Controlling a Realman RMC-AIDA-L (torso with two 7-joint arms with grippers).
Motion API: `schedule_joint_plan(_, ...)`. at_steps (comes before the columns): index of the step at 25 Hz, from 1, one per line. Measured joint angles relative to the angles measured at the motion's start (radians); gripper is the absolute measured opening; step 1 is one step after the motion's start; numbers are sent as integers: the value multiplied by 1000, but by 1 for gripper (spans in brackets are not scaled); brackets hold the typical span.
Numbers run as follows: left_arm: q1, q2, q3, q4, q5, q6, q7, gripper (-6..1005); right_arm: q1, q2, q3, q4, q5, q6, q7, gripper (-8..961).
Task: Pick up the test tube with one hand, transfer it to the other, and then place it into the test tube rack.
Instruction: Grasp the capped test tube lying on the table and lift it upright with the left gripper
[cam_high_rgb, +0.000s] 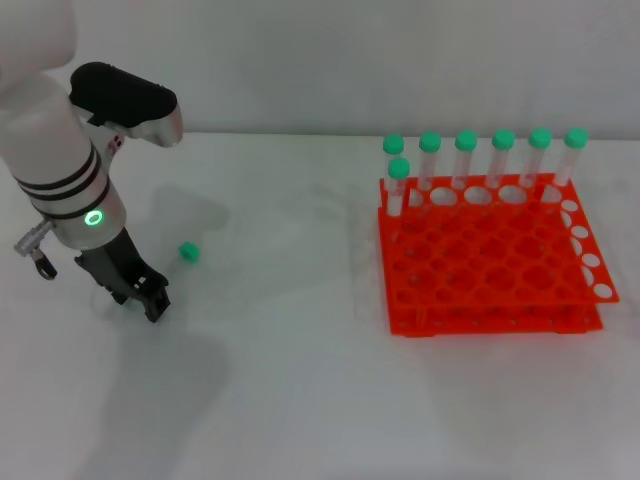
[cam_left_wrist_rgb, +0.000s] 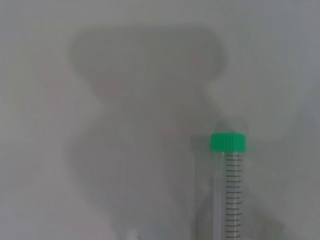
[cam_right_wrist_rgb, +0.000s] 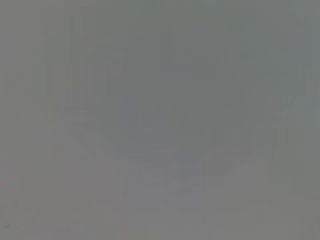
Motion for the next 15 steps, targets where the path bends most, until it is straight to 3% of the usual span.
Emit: schedule_joint_plan(15, 2, -2, 0, 7, 30, -5, -30, 484, 0, 0, 0, 0, 0, 0, 2, 869)
